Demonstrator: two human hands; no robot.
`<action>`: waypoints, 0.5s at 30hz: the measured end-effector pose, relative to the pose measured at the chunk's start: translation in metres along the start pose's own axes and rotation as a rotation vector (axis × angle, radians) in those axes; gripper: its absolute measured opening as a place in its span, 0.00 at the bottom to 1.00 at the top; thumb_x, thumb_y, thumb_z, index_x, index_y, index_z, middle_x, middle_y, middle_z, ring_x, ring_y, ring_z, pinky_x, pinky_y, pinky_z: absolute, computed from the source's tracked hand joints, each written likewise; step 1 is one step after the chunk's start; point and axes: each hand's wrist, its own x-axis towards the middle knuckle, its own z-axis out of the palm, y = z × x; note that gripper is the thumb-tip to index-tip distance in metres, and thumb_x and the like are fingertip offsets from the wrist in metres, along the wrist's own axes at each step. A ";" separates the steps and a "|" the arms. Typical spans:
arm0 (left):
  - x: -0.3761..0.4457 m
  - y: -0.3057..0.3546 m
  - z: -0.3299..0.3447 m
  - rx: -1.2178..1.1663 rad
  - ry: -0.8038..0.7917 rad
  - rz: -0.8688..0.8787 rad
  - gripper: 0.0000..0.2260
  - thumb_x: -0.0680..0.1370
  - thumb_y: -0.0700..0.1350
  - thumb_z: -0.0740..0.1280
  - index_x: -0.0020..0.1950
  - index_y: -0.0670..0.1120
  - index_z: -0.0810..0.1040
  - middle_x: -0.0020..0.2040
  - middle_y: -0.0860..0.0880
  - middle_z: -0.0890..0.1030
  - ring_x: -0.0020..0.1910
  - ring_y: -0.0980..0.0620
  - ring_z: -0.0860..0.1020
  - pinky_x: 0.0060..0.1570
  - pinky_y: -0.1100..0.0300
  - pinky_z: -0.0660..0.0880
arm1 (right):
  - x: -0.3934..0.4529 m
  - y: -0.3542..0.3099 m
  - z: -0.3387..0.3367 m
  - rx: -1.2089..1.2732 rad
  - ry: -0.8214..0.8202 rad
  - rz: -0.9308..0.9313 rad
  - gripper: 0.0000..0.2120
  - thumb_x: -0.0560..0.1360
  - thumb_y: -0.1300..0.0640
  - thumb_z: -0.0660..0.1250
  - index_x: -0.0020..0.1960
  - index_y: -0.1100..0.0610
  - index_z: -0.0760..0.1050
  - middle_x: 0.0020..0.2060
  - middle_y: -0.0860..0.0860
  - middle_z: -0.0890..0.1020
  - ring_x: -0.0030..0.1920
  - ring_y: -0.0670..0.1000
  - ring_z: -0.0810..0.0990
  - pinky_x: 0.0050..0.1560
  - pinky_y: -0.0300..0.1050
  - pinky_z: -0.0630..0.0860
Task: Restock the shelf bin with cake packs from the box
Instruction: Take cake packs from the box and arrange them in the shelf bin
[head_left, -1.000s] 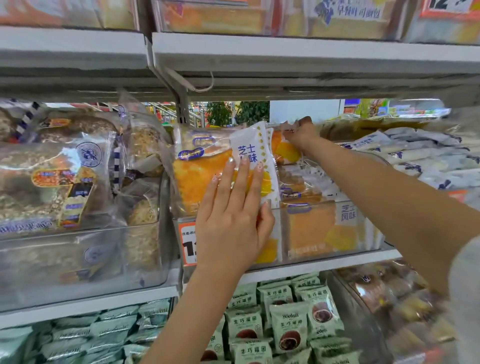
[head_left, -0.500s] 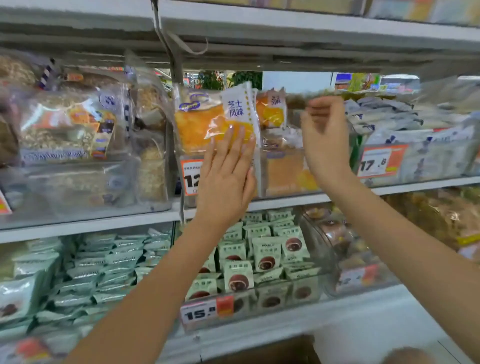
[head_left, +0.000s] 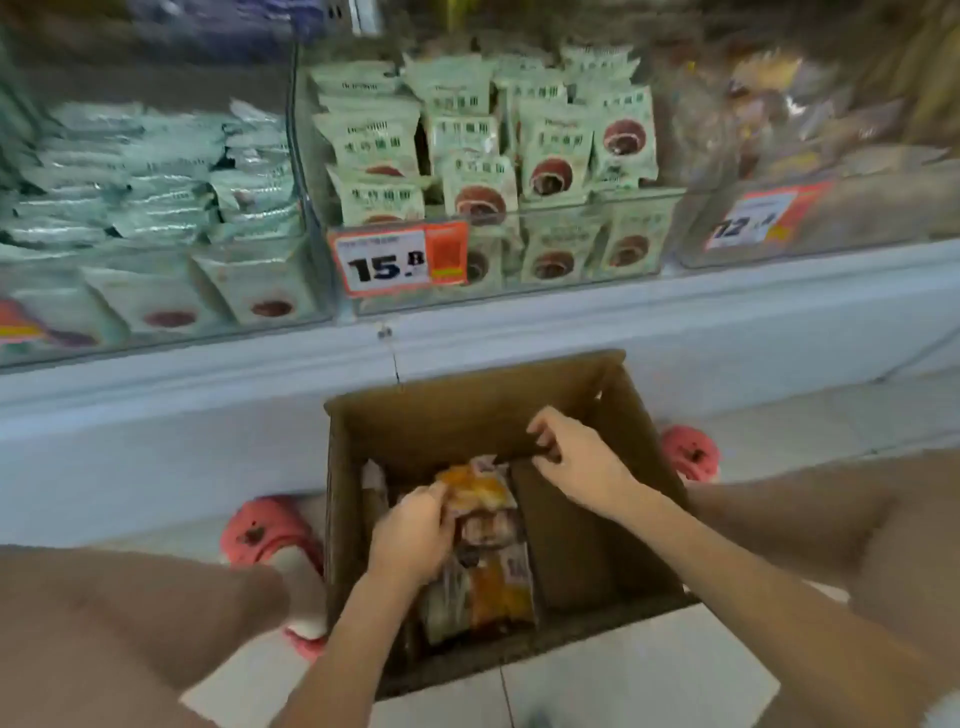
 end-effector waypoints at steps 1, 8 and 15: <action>-0.010 -0.018 0.011 -0.014 -0.073 -0.082 0.12 0.81 0.46 0.58 0.63 0.48 0.72 0.56 0.47 0.78 0.52 0.47 0.78 0.45 0.56 0.75 | -0.001 0.003 0.014 -0.025 -0.170 0.068 0.16 0.76 0.57 0.66 0.61 0.53 0.68 0.55 0.52 0.76 0.54 0.52 0.76 0.52 0.45 0.75; -0.035 -0.068 0.047 0.100 -0.205 -0.121 0.09 0.79 0.47 0.60 0.58 0.50 0.74 0.55 0.45 0.77 0.54 0.45 0.75 0.50 0.54 0.74 | 0.009 0.041 0.129 -0.255 -0.737 0.246 0.29 0.76 0.60 0.66 0.74 0.57 0.59 0.68 0.57 0.70 0.63 0.57 0.72 0.62 0.50 0.73; -0.036 -0.069 0.065 0.154 -0.280 -0.139 0.10 0.80 0.47 0.58 0.59 0.48 0.73 0.57 0.46 0.77 0.58 0.44 0.72 0.54 0.52 0.68 | 0.013 0.040 0.206 -0.510 -0.723 0.000 0.48 0.73 0.59 0.70 0.77 0.55 0.37 0.77 0.53 0.41 0.76 0.54 0.38 0.74 0.59 0.48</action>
